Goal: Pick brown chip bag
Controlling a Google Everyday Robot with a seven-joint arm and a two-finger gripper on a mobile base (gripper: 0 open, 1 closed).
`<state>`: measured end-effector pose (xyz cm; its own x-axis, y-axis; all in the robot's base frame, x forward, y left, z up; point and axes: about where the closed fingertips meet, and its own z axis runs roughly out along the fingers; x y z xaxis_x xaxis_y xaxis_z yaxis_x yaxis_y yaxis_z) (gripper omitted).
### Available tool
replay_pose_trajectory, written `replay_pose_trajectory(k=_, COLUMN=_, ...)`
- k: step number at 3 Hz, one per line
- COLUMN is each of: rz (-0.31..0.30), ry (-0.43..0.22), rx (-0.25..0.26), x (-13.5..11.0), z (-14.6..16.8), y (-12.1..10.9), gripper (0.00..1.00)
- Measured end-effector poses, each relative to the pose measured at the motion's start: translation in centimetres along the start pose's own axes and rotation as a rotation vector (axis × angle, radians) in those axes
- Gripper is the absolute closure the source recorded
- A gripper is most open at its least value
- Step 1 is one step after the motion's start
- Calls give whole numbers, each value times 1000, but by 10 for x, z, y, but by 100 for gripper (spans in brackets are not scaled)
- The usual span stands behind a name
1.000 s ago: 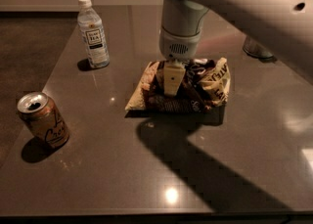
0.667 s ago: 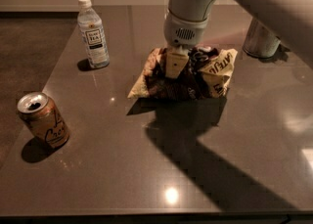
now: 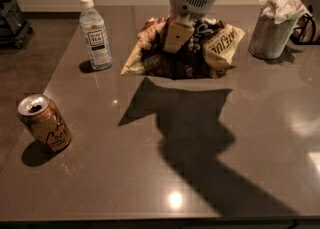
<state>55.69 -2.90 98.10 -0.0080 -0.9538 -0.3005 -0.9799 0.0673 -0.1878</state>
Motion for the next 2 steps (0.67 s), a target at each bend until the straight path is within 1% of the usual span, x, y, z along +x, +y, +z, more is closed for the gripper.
replay_pose_trajectory(k=1, rz=-21, ry=-52, rx=37, x=-15, z=-22, y=-4, gripper=100)
replay_pose_trajectory(k=2, rz=-21, ry=-54, rx=40, x=-15, z=-21, y=-4, gripper=100)
